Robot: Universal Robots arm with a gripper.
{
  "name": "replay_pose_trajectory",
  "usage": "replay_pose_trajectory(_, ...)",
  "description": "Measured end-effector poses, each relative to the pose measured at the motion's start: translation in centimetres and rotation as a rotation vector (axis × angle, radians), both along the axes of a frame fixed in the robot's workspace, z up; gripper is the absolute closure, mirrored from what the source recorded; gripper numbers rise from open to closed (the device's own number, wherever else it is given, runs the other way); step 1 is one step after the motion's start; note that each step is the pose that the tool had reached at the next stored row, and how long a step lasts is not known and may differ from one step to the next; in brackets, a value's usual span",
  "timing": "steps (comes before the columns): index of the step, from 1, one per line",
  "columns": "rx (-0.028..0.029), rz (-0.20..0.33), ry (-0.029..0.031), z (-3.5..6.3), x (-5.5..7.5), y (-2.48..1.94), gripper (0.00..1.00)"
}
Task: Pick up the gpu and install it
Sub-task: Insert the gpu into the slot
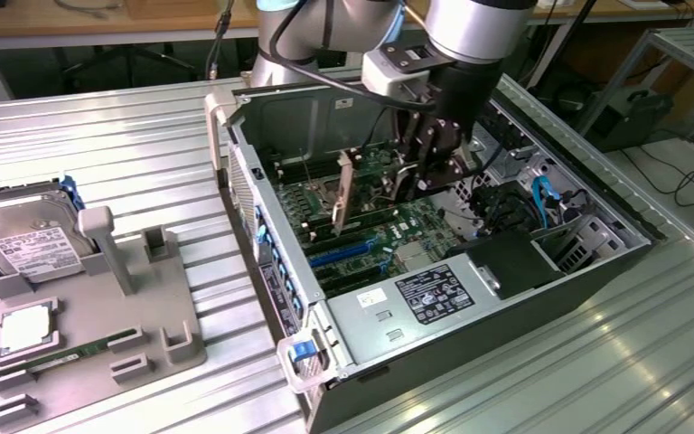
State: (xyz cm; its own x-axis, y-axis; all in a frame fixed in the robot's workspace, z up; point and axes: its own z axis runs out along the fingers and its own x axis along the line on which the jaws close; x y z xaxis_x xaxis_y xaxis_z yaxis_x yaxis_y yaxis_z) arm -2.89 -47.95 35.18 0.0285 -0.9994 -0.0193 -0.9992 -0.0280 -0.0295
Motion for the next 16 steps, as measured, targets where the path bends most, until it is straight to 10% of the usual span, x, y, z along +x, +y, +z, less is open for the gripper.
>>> replay_pose_trajectory(5, 0.0, 0.0, 0.005, -0.29, -0.32, 0.0, 0.73)
replay_pose_trajectory(10, 0.0, 0.0, 0.0318, -0.59, -0.5, 0.0, 0.73)
replay_pose_trajectory(16, 0.0, 0.0, 0.0329, -0.83, -0.62, -0.03, 0.73)
